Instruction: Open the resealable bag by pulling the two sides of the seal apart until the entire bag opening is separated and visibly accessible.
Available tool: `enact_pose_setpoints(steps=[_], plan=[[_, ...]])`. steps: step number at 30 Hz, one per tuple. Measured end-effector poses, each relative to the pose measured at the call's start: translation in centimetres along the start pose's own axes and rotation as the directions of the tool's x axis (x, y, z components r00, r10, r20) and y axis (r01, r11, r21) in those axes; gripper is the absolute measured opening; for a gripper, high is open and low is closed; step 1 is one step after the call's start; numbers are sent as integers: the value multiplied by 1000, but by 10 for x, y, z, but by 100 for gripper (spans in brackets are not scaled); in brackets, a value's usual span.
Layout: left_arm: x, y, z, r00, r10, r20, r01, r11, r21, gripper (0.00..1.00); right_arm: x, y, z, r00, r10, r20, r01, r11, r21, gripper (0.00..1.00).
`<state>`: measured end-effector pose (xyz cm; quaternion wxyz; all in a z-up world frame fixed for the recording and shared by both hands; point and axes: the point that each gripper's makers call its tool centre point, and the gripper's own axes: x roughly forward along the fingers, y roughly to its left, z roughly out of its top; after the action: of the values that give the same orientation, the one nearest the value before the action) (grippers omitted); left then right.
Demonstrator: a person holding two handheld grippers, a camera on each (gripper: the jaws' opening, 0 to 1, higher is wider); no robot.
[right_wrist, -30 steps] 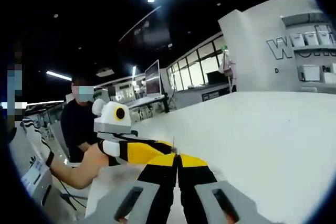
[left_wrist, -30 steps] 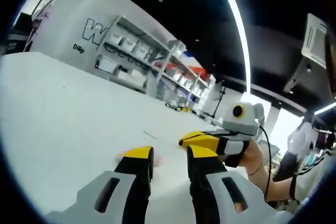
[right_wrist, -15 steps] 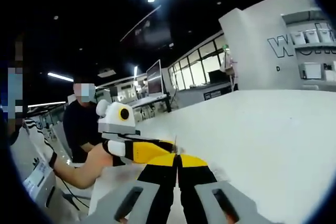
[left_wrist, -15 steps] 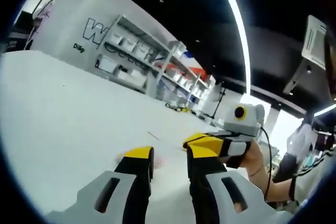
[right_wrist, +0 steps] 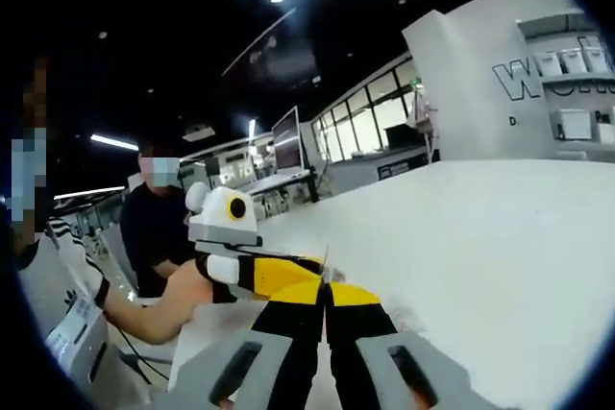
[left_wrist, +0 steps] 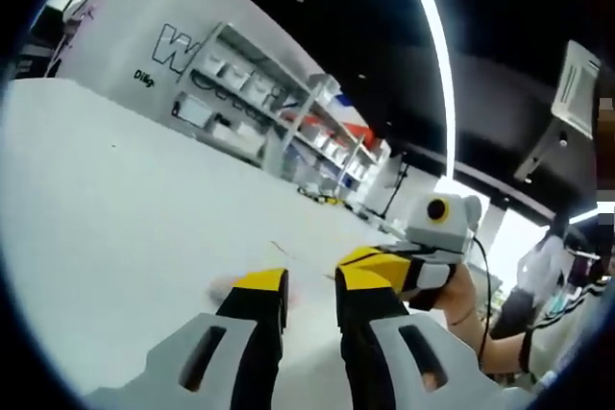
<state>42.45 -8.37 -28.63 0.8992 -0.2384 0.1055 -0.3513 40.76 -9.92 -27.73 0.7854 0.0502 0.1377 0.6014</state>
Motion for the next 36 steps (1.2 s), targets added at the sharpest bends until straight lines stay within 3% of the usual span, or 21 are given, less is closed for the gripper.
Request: enact_pose_setpoints(steps=[36], plan=[[0, -6, 0, 1000, -27, 2, 27, 1000, 11, 2, 0, -3, -1, 1000, -15, -5, 15, 1000, -3, 0]])
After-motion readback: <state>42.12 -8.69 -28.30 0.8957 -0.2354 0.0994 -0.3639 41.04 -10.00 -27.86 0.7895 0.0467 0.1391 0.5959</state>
